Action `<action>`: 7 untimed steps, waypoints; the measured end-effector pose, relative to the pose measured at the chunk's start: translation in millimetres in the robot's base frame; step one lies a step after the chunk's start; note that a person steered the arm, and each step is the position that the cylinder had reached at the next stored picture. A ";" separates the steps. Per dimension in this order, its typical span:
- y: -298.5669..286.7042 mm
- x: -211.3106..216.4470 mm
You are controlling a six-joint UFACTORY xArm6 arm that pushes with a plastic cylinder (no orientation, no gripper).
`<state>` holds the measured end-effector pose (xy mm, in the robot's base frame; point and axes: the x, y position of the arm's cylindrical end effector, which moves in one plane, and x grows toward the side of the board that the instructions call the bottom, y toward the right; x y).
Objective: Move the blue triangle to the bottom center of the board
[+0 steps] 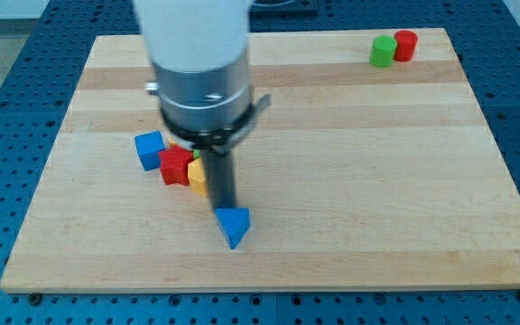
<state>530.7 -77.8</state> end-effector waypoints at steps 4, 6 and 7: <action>14.4 34.1; 15.7 36.7; -9.1 36.8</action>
<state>567.5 -86.8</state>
